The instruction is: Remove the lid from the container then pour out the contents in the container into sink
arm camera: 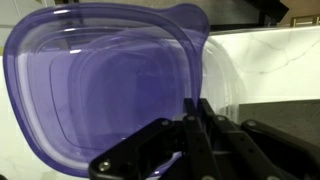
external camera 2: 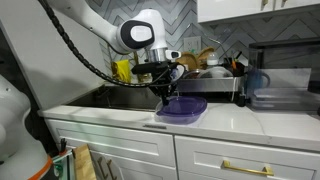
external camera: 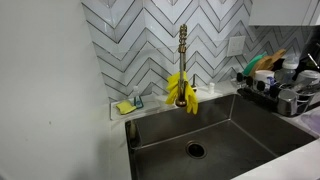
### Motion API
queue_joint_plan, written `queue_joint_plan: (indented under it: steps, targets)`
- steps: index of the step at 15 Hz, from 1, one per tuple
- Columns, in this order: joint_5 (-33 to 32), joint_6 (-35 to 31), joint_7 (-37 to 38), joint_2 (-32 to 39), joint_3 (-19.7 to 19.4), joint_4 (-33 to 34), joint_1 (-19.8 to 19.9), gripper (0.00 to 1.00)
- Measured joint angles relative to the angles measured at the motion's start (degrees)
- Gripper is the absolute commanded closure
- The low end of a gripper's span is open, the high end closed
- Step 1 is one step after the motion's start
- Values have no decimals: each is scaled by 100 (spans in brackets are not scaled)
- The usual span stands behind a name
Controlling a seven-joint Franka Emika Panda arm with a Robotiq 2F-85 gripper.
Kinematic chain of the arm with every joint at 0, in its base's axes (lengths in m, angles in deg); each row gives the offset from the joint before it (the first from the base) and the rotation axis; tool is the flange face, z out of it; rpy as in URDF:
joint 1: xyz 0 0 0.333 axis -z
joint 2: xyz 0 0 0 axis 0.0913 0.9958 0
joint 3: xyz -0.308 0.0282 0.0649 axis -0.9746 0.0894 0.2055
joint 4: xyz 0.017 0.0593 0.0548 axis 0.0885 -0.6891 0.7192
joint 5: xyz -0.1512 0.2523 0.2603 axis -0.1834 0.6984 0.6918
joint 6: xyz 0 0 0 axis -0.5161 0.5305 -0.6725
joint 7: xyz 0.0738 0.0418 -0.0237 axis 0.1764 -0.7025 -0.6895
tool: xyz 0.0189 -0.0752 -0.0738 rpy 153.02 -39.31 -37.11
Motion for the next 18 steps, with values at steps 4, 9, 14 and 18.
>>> queue_joint_plan:
  steps: [4,9,14,18]
  targets:
    - [-1,-3,-5,25,14,-3,0,98]
    - [-54,-57,-62,6,-11,124,30,98]
    - [-123,-63,-239,-29,-107,355,95,98]
    - [-151,-65,-359,-1,-79,328,45,98]
